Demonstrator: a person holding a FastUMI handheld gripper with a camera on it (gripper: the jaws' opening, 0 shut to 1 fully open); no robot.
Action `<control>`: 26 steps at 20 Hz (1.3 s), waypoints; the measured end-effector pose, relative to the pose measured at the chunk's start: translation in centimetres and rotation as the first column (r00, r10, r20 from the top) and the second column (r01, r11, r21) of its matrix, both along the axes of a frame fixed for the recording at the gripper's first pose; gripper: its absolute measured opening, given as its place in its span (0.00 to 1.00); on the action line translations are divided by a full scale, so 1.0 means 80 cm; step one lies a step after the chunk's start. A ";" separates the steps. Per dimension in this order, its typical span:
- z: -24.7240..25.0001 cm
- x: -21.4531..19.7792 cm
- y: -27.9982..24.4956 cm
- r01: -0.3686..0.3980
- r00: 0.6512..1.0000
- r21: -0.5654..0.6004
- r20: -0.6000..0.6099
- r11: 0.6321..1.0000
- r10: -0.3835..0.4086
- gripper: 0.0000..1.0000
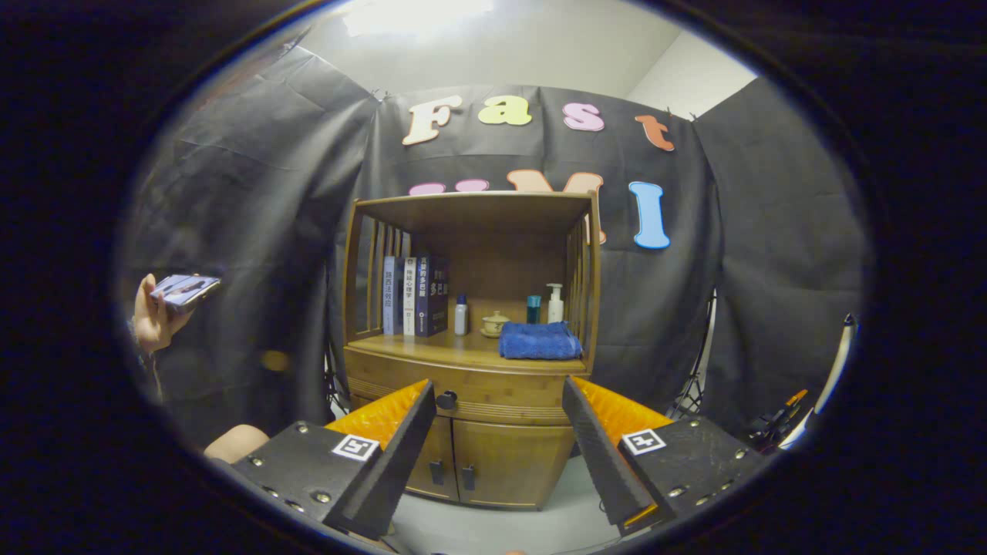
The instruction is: Pull open the drawer, take out the items inside it, and place them on the countertop above the cabinet.
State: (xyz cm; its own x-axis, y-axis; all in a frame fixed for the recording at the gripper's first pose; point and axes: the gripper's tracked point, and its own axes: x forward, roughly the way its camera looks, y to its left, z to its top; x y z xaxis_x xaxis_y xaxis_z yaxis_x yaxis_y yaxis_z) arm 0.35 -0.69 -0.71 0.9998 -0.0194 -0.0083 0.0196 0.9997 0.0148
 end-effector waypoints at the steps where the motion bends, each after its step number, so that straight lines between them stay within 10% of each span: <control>1: -0.002 -0.001 -0.001 0.003 1.000 -0.001 -0.003 1.000 -0.003 0.99; 10: -0.027 0.045 0.019 -0.016 0.999 -0.026 -0.030 1.000 0.016 0.99; 26: -0.140 0.283 0.103 -0.076 0.991 -0.077 -0.115 0.994 0.067 0.99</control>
State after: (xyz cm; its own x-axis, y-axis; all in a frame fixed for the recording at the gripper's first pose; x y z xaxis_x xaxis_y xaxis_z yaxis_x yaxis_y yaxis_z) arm 22.97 7.59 -11.94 0.9914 0.0473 -0.1221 -0.0555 0.9964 -0.0641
